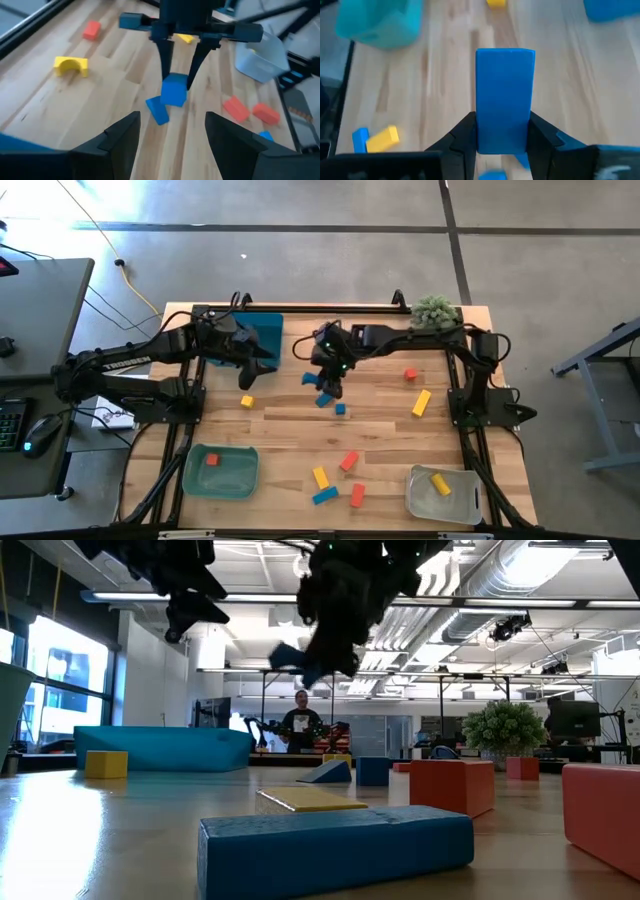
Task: Sort & place blocks by color
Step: Put the blue block into the blue bin
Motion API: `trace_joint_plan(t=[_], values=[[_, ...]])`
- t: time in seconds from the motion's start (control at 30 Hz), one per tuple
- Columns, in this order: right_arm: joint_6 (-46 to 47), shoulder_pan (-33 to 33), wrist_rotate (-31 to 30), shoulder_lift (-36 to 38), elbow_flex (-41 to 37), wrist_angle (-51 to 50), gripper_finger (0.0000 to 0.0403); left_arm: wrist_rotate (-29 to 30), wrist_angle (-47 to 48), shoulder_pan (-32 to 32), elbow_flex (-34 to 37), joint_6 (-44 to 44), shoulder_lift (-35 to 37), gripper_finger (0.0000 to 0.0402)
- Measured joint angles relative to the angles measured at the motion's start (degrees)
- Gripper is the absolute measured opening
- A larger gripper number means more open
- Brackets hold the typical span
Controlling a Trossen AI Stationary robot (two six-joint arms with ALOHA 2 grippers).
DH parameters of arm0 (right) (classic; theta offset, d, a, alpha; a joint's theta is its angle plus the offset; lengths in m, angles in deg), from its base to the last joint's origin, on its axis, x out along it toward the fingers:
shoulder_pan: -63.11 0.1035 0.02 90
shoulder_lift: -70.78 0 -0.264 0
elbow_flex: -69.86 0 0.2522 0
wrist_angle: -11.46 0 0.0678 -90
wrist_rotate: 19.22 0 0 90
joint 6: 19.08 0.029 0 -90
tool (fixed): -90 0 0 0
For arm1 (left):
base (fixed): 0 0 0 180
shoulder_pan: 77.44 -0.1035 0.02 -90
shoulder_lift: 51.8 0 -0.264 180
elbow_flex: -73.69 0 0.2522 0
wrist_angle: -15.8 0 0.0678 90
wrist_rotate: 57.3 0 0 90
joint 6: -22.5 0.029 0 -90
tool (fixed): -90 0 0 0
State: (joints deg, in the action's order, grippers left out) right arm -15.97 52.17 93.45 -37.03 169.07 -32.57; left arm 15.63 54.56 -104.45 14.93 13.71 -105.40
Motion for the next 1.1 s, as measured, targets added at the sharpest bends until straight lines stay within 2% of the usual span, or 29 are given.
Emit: trace_joint_plan(t=[0.17,0.3,0.43,0.77,1.1], values=[[2.51,1.82,-0.19,0.0,0.02,9.21,0.0102,-2.26,0.02,0.0,0.0,3.03,0.0,0.0214],[5.35,2.17,-0.29,-0.02,0.02,14.68,0.0102,-5.1,0.03,0.01,0.0,3.02,0.0,0.0214],[8.05,2.42,-0.39,-0.02,0.04,19.25,0.0102,-5.05,0.02,0.04,0.0,0.88,0.0,0.0214],[12.56,3.82,-3.97,-0.04,0.04,21.97,0.0102,-4.84,-2.48,0.02,0.0,-3.98,0.0,0.0214],[17.59,4.38,-7.83,-0.09,0.04,25.16,0.0102,-4.84,-2.95,0.02,0.0,-3.02,0.0,0.0214]])
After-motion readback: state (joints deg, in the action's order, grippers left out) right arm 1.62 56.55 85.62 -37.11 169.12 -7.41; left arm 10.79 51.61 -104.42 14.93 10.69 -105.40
